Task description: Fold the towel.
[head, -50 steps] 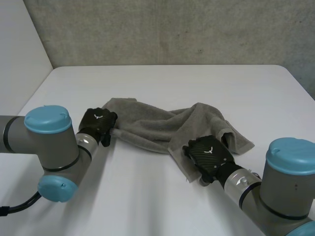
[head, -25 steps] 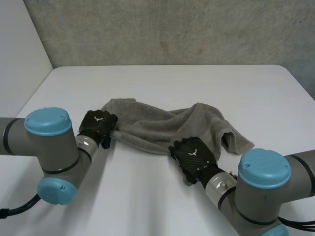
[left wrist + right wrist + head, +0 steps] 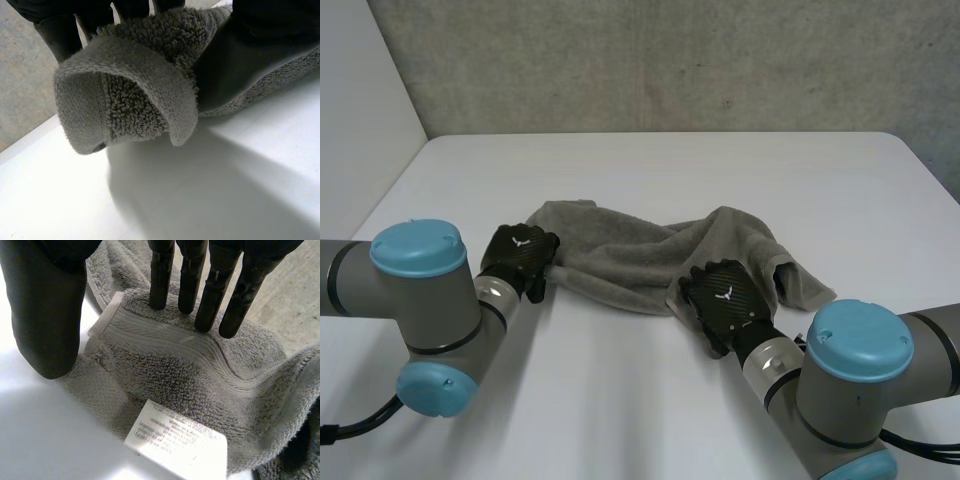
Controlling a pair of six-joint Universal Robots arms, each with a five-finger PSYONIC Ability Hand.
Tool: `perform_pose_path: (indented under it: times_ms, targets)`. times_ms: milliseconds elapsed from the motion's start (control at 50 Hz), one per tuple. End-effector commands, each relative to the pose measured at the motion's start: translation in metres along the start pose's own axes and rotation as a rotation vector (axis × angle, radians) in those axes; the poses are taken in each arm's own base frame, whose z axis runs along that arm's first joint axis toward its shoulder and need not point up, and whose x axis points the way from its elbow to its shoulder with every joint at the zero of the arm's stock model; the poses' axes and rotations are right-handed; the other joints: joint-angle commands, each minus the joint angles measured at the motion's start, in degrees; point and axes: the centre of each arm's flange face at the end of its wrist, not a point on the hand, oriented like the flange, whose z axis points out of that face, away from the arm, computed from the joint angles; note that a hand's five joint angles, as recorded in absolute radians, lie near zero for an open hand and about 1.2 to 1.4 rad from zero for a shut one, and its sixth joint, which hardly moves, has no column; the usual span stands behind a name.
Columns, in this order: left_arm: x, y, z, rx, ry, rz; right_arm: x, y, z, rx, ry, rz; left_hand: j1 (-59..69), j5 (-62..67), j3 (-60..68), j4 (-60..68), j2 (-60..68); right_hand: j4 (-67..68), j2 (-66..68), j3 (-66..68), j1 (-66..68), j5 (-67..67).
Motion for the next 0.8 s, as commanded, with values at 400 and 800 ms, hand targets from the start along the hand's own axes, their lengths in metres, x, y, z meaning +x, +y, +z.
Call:
perform_pose_path:
  times_ms: [400,800]
  targets:
    - [0.001,0.000,-0.001,-0.001,0.003,0.001,0.010,0.004,0.010,0.004,0.028,0.003,-0.75,-13.68,-8.35,-5.42,-5.18,14.23,13.91,14.12,14.37,14.64]
    - [-0.001,-0.003,-0.002,0.005,-0.004,0.000,0.035,0.005,0.017,-0.031,0.078,0.022,-0.75,-13.68,-8.35,-5.42,-5.18,52.36,52.04,52.25,52.51,52.78]
